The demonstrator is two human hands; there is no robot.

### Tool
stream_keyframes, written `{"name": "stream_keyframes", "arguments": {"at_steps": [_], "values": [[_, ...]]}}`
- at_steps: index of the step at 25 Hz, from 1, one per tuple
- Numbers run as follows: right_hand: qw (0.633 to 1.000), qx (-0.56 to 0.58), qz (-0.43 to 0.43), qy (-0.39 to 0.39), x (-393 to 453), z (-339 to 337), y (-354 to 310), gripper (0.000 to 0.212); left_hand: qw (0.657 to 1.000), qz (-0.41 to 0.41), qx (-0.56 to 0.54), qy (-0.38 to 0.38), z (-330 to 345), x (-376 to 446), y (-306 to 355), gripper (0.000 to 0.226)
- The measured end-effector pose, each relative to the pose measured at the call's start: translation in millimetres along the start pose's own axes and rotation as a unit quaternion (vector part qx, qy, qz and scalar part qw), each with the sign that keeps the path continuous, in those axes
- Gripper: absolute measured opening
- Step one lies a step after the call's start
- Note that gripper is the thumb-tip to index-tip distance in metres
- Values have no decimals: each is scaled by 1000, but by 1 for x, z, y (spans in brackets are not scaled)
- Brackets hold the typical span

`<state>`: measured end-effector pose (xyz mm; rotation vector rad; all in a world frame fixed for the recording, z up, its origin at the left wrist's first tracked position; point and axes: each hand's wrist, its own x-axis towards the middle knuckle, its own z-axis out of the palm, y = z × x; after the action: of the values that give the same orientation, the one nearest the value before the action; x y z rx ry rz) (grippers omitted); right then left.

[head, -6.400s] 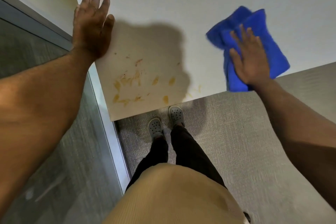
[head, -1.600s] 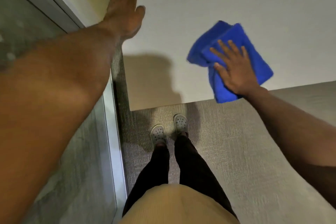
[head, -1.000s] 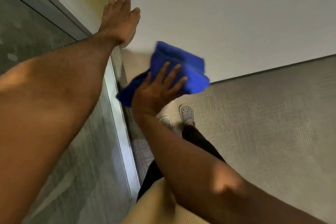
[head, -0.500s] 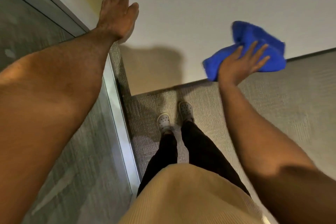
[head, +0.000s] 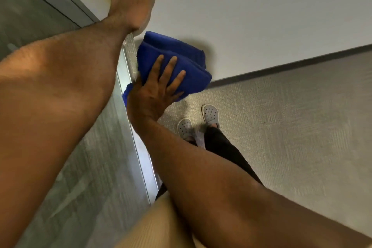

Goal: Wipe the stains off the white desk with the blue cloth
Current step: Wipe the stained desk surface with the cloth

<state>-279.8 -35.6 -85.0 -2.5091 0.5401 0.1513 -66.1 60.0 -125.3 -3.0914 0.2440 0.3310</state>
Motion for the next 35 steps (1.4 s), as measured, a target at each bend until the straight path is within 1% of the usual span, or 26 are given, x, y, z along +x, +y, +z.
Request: {"name": "stream_keyframes", "arguments": {"at_steps": [1,2,3,4,5,6,7,9,10,11,13,15,17,18,19,20,21,22,23,25,27,29,30,32,34,35], "values": [[999,28,-30,-23,10,-7,10,60,1000,5,10,-10,0,-2,-1,42],[999,39,-31,-10,26,-19,21,57,1000,14,15,0,-1,-4,-1,41],[999,28,-13,25,53,-32,41,55,1000,6,-10,-19,-2,-4,-1,41],[998,9,14,57,89,-50,65,54,1000,1,-17,6,0,-1,-3,43],[996,-17,36,78,125,-72,87,54,996,-17,-85,33,-2,-1,-1,49],[993,-48,60,93,159,-94,108,54,987,-53,-145,47,-6,-1,2,56],[989,-80,79,98,189,-116,127,54,975,-76,-198,65,-7,-2,3,63],[983,-132,99,78,239,-149,154,57,968,-89,-218,92,-9,-5,9,68],[982,-149,101,65,256,-159,157,60,968,-88,-216,94,-8,-6,12,69],[981,-163,94,51,268,-159,154,61,968,-92,-213,91,-7,-6,13,69],[981,-189,36,41,268,-139,127,62,969,-99,-207,87,-6,-5,13,68],[975,-214,-60,22,244,-108,92,61,973,-95,-187,94,-3,-4,12,67],[958,-227,-177,-8,194,-82,69,60,977,-87,-174,90,-5,-4,11,68],[943,-232,-239,-31,165,-74,68,59,980,-86,-159,78,-7,-4,11,68],[919,-241,-307,-59,139,-72,75,57,984,-90,-138,65,-7,-4,11,69],[891,-252,-365,-91,125,-78,86,56,987,-96,-121,54,-8,-4,12,68],[867,-266,-404,-119,126,-88,100,56,988,-98,-112,52,-6,-6,13,67],[854,-282,-417,-133,143,-101,112,57,985,-102,-126,58,-5,-10,14,66],[856,-303,-400,-121,168,-114,123,58,981,-108,-146,73,-4,-13,15,65],[898,-315,-299,-77,224,-133,132,59,974,-105,-174,100,-2,-18,16,67],[941,-275,-191,-37,273,-135,121,58,975,-99,-173,94,0,-16,16,70],[958,-247,-144,-26,300,-116,83,59,978,-95,-162,90,-1,-11,17,71],[957,-248,-148,-34,303,-101,59,60,979,-93,-149,104,1,-12,17,70],[943,-261,-200,-51,294,-73,15,60,976,-87,-146,135,2,-15,17,69],[915,-268,-293,-77,272,-57,-6,60,974,-86,-167,126,-2,-18,17,74],[891,-273,-350,-96,264,-56,-6,59,975,-81,-168,121,-5,-19,19,78]]}}
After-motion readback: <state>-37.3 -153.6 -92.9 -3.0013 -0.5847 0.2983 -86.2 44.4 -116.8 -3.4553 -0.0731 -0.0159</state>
